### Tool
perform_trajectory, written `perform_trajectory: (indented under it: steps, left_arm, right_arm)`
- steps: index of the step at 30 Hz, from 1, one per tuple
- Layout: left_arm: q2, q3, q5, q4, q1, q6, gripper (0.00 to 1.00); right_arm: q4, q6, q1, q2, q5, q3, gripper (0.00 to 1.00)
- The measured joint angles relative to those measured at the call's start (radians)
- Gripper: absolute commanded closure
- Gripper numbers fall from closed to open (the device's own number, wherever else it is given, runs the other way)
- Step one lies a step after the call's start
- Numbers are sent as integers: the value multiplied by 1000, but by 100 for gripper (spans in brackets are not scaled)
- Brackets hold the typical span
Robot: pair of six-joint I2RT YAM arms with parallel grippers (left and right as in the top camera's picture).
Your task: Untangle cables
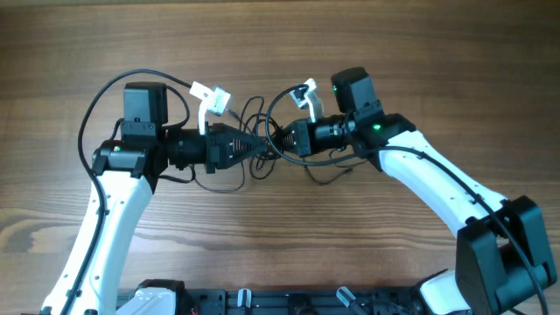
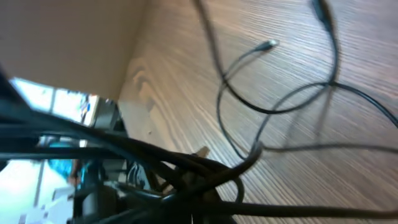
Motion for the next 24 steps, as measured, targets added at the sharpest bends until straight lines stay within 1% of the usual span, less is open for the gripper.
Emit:
perform_trajectory:
  steps: [2,3,4,5,7,8,9,11,12,13,14,15,16,18,19,20,21,22,23,24]
  left_arm:
    - [5,-1,-23,0,3,0,95]
    - [5,-2,-73,0,6,-1,90]
    - [5,-2,-173,-1,8,-13,87]
    - [5,-2,-315,1,8,-56,82]
    - [8,-2,-551,-4,14,-154,72]
    - [13,-2,-659,-13,14,-213,71]
    - [28,-2,-785,-28,14,-283,74]
    - [64,-2,-940,-58,16,-380,80]
    - [85,-2,-993,-69,18,-420,80]
    - [98,-2,-1022,-73,18,-446,74]
    - [104,-2,-1036,-81,18,-468,65]
    - [110,-2,-1018,-91,18,-500,63]
    - [113,-2,-966,-89,18,-521,62]
    - [114,-2,-762,-71,17,-533,62]
    - [114,-2,-612,-49,9,-537,62]
    - [114,-2,-539,-43,-4,-540,67]
    - [114,-2,-529,-41,-6,-541,73]
    - [114,-2,-466,-22,-36,-542,73]
    - [114,-2,-444,-19,-65,-551,70]
    - [114,-2,-457,-21,-90,-566,68]
  right_arm:
    - [-32,45,2,-1,55,3,96]
    - [-48,55,2,-2,82,4,96]
    - [-80,64,2,-2,118,4,96]
    - [-101,69,1,-1,152,4,96]
    - [-107,74,-1,-1,179,4,96]
    - [-108,74,-1,-1,193,4,95]
    - [-111,77,-1,-1,211,4,96]
    - [-122,85,-1,-1,247,4,96]
    - [-145,99,-1,-1,288,3,96]
    - [-155,107,-1,-1,307,3,96]
    - [-166,111,-1,-1,327,3,96]
    - [-171,115,-1,-1,344,3,96]
    - [-171,118,-1,-1,352,3,96]
    - [-169,122,-1,-1,360,3,96]
    - [-169,122,-1,-1,362,3,96]
    - [-169,122,-1,-1,362,3,96]
    - [-169,122,-1,-1,362,3,96]
    - [-169,122,-1,-1,362,3,96]
    - [-169,122,-1,-1,362,3,96]
    - [-169,122,-1,-1,362,3,96]
